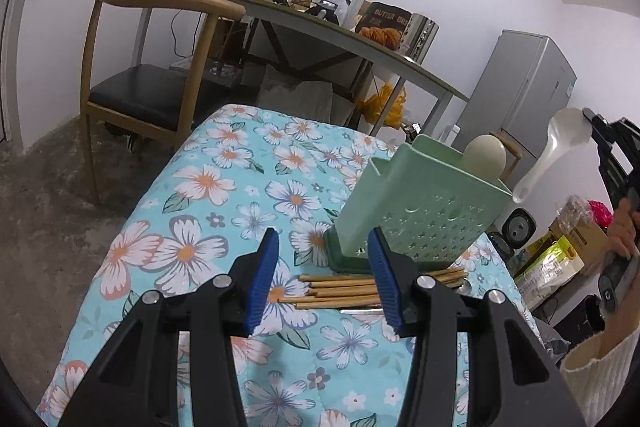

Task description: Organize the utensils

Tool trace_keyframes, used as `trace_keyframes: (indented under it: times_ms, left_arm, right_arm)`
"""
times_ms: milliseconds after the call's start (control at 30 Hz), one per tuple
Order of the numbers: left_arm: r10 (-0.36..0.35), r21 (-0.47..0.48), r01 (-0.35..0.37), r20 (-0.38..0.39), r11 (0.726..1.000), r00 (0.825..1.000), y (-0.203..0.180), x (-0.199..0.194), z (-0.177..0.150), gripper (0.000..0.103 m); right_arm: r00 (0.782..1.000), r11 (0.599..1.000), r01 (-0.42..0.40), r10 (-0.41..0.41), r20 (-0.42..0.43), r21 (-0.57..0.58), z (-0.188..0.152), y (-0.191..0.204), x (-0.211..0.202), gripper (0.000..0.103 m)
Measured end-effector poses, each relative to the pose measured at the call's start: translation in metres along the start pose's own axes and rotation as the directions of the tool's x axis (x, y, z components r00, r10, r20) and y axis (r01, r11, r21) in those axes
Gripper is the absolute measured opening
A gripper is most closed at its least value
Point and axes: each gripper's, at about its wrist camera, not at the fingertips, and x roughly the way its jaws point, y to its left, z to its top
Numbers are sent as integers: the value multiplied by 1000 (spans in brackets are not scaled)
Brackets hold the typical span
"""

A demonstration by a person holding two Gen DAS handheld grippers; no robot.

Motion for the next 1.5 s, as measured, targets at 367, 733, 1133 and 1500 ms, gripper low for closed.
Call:
trace_keyframes:
  times_ms: [367, 733, 1133, 1500]
  left_arm:
    - [29, 12, -29, 9, 1000, 1000, -2, 3, 2, 45]
    - [-9, 37, 9, 14, 999, 1000, -17, -2, 0, 45]
    - [-37, 21, 36, 16, 999, 999, -20, -11, -3, 45]
    - [-30, -46, 25, -97, 999, 995, -5, 10, -19, 45]
  right_arm:
    - [999, 997, 51, -51, 2, -50, -11, -5, 30, 3]
    - [991, 956, 65, -96, -97, -287, -61, 14, 47, 7]
    - [983, 969, 100, -131, -130, -225, -79, -3, 16, 46]
    - [948, 977, 211, -210, -241, -21, -83, -74, -19, 49]
